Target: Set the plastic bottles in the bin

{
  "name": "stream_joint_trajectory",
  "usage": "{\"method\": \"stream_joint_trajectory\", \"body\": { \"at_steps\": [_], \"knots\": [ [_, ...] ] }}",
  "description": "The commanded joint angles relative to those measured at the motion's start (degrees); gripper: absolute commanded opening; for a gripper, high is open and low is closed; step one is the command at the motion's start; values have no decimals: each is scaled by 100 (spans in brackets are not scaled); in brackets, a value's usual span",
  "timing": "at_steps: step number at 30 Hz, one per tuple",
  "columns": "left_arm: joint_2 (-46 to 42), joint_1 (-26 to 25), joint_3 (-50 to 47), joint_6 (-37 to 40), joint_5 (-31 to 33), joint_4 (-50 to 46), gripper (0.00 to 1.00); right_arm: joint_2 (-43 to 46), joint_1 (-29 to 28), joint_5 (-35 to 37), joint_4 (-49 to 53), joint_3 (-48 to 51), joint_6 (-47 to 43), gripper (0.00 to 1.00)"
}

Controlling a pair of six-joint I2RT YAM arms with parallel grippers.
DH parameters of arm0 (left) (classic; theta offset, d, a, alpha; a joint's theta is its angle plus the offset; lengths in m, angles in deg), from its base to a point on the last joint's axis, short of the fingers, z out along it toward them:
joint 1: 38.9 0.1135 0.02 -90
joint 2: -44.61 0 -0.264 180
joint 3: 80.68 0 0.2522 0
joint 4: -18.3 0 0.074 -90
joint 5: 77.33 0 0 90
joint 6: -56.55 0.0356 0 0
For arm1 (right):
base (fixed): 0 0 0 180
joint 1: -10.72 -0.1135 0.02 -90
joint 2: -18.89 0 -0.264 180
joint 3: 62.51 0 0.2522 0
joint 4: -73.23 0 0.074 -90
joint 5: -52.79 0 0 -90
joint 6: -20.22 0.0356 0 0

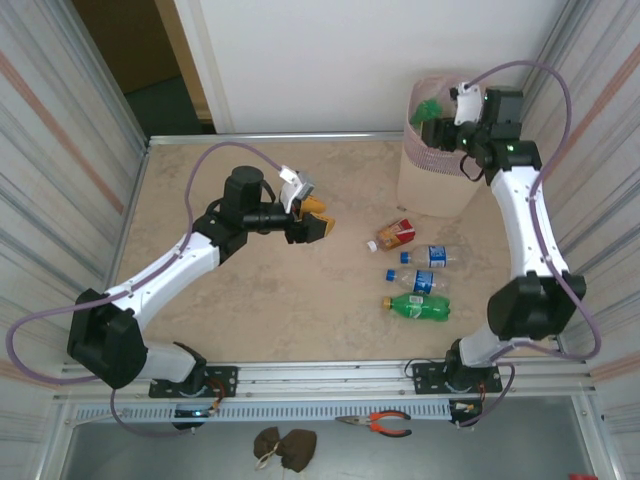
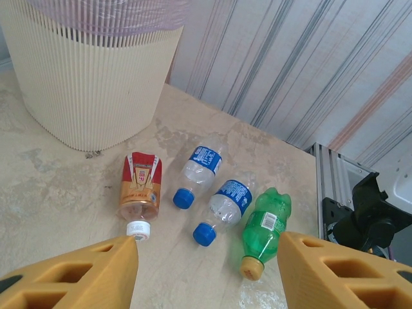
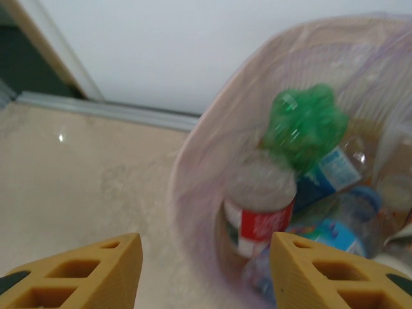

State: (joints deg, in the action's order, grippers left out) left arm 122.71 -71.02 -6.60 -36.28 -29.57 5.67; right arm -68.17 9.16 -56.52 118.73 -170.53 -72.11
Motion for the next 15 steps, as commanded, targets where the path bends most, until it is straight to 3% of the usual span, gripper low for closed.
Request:
{"method": "stream_joint_trajectory", "body": {
  "at_steps": [1, 9, 15],
  "knots": [
    [-176, -28, -88, 7, -5, -63, 59, 756, -344, 272, 626, 505, -762, 57],
    [-458, -31, -401, -121, 41, -72, 60, 2100, -1392, 429, 1407, 1750, -1670, 58],
    [-776, -28, -739, -211, 346, -140, 60, 2597, -2496, 341, 2186, 2639, -2939, 62]
  ]
}}
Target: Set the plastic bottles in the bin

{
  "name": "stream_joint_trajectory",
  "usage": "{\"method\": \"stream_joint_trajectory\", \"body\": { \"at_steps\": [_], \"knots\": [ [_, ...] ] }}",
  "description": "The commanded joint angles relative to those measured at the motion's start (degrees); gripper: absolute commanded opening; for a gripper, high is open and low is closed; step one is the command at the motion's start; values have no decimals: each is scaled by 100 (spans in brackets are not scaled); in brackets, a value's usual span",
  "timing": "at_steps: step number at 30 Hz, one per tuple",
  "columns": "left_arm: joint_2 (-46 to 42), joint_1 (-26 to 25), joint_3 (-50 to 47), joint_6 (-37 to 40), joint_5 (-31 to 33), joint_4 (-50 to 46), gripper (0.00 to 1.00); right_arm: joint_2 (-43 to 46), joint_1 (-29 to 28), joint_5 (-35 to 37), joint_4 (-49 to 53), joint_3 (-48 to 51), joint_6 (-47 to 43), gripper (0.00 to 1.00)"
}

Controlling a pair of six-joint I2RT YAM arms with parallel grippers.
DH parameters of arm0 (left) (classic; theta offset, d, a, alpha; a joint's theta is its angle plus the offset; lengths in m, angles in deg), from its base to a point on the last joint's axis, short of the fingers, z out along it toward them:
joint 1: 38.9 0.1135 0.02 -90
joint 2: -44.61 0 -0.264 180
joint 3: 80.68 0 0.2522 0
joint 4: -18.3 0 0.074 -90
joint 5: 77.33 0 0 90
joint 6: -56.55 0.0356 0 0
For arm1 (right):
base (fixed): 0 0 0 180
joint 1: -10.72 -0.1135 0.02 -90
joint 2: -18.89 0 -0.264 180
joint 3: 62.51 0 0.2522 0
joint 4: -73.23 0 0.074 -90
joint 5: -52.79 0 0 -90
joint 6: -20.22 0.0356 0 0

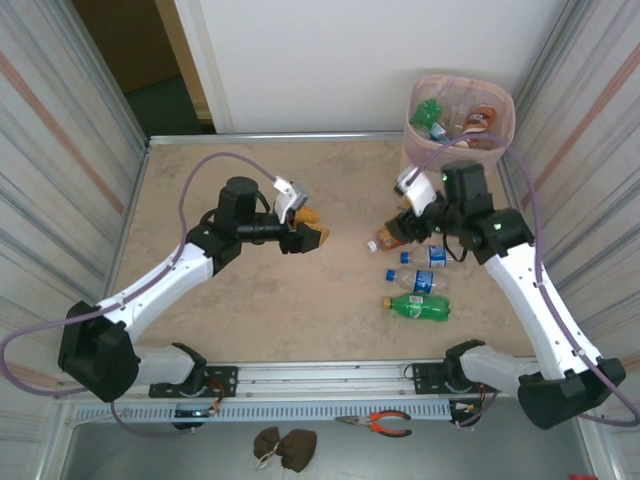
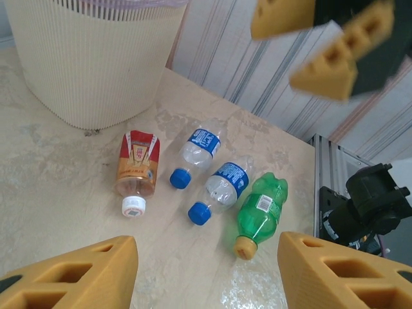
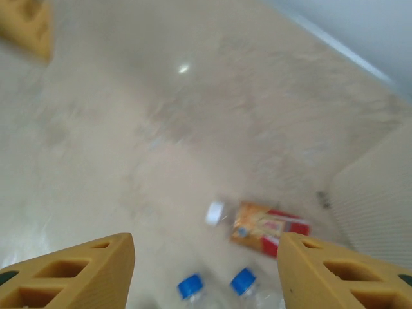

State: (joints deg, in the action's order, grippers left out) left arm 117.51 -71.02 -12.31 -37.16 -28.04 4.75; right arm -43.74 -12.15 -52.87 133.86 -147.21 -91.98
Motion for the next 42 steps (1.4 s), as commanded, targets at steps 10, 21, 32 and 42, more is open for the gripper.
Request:
{"method": "stream_joint_trajectory", "body": {
  "at_steps": [10, 21, 32, 42],
  "knots": [
    [-822, -29, -941, -503, 433, 136, 61, -505, -1678, 867, 1388, 995, -1560, 65],
    [-1205, 28, -1267, -586, 380, 17, 62, -2061, -2198, 1729, 946, 1432, -1456, 71],
    [-1393, 29, -1383, -435, 510, -315, 62, -3081, -2211, 1643, 247, 1731, -1433, 70],
    [-1161, 25, -1323, -423, 417, -222, 61, -3622, -2208, 2023, 108, 1763, -1416, 56]
  ]
}}
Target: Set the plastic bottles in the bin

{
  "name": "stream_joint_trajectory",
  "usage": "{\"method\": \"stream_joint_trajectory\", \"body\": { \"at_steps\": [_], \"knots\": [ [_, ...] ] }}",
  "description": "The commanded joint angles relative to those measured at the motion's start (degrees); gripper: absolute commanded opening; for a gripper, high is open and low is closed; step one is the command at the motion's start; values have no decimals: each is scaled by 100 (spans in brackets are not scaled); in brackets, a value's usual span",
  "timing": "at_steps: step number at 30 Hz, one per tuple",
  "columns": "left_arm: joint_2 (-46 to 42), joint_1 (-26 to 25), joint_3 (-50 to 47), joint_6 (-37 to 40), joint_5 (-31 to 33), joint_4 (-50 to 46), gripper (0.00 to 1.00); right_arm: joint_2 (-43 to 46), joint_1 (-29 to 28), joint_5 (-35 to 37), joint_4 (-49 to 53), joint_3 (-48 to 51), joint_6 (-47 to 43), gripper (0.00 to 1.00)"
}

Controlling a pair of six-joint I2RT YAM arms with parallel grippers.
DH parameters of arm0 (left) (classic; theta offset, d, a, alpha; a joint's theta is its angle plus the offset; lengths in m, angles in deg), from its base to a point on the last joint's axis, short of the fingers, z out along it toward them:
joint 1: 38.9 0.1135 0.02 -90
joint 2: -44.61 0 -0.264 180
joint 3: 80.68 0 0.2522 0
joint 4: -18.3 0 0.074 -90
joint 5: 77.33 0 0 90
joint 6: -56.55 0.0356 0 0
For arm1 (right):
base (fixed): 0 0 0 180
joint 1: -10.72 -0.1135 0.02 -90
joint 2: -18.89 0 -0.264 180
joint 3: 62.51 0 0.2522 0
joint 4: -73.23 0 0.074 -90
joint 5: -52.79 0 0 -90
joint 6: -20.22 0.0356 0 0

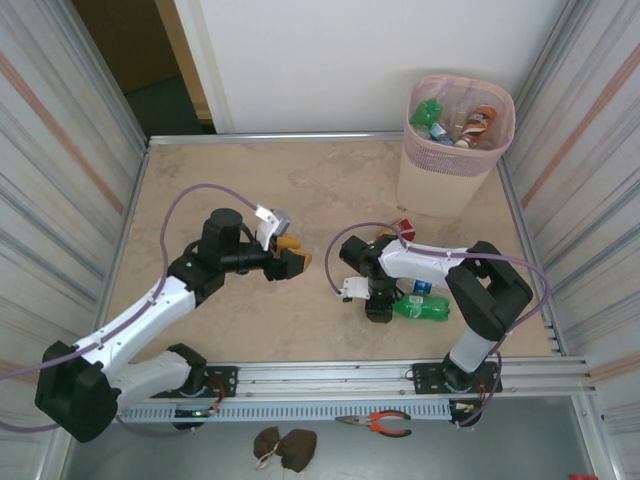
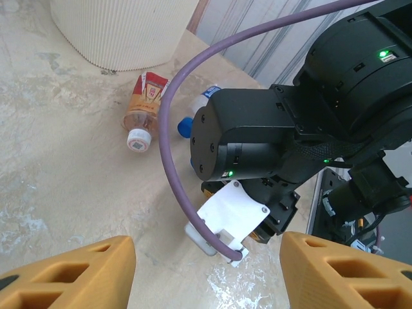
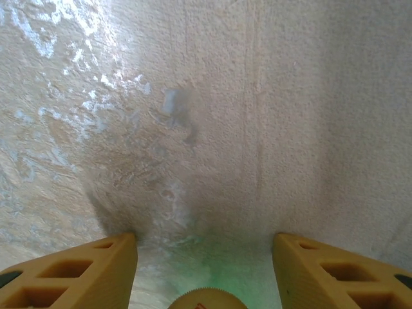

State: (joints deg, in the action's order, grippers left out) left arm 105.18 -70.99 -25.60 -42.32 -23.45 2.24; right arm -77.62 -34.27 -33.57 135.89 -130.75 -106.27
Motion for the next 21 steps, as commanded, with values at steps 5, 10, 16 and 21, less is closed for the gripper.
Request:
{"method": "stream_joint_trajectory", "body": {
  "at_steps": [5, 10, 16, 21],
  "knots": [
    [224, 20, 61, 71, -73, 108, 61, -124, 8, 239, -5, 78, -79, 51],
    [276, 26, 73, 27, -67, 177, 60, 23, 35, 269, 86, 38, -144, 46],
    [263, 24, 95, 27, -78, 160, 60, 201, 35, 308, 156, -36, -162, 37],
    [168, 20, 96, 16, -64, 135, 59, 379, 32, 25, 389, -224, -43, 32]
  ]
}}
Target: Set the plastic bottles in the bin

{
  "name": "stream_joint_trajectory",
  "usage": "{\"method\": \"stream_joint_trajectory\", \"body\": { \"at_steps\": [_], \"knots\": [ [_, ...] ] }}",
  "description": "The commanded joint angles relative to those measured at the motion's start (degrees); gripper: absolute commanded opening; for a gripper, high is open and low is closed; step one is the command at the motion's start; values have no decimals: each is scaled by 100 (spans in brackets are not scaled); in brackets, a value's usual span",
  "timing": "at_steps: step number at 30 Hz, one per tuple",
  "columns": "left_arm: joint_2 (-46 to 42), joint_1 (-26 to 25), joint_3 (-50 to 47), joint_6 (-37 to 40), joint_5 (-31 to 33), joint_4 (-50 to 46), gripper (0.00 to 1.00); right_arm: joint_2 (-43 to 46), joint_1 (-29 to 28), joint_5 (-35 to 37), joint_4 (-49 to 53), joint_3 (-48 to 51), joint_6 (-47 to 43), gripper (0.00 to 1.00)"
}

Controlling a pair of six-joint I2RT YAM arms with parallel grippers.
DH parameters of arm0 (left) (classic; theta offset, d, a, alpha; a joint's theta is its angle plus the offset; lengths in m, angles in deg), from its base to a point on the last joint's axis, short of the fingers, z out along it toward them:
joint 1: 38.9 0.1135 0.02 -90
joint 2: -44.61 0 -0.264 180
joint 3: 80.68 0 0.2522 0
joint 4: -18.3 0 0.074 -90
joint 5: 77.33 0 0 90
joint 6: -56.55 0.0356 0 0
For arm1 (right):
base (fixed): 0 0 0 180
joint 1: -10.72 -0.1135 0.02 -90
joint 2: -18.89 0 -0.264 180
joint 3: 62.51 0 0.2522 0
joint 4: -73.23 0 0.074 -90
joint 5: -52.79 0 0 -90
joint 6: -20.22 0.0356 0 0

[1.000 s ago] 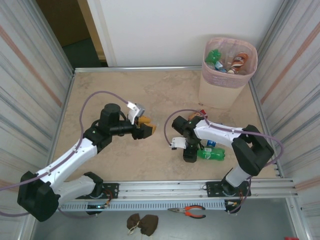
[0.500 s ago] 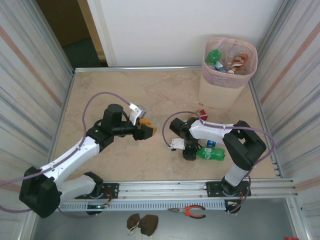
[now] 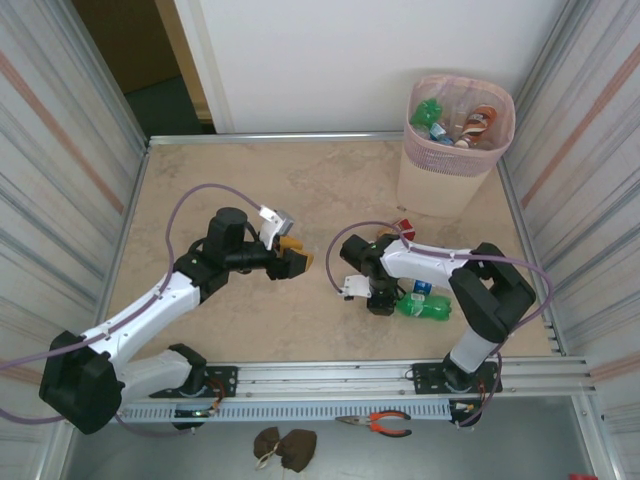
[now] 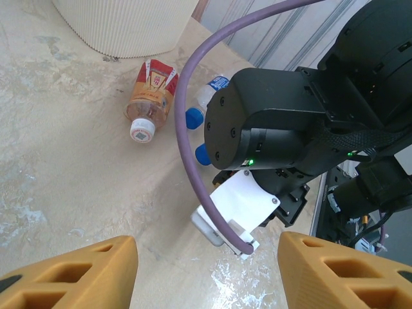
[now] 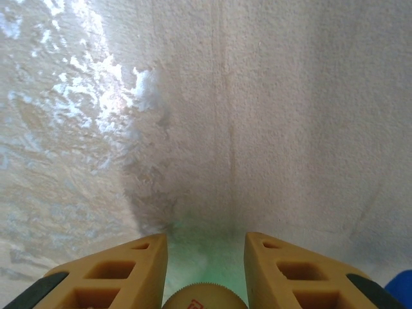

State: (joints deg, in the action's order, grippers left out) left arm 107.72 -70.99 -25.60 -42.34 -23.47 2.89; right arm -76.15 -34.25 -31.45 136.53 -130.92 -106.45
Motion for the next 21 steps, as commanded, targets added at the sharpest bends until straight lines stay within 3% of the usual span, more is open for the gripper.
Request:
{"method": "stream_joint_trajectory", "body": {
  "at_steps": [1, 10, 15, 21],
  "knots": [
    [-106, 20, 97, 18, -52, 47, 59, 279, 34, -256, 351, -229, 16, 32],
    [-410, 24, 104, 20, 45, -180, 59, 1111, 270, -1362, 393, -615, 657, 25],
    [-613, 24, 96, -6, 163, -292, 59, 1635, 939, -2397, 10, -1027, 1874, 15],
    [-655, 23, 96, -147, 274, -131, 59, 2337, 1553, -2802, -791, -1271, 3164, 2]
  ]
}}
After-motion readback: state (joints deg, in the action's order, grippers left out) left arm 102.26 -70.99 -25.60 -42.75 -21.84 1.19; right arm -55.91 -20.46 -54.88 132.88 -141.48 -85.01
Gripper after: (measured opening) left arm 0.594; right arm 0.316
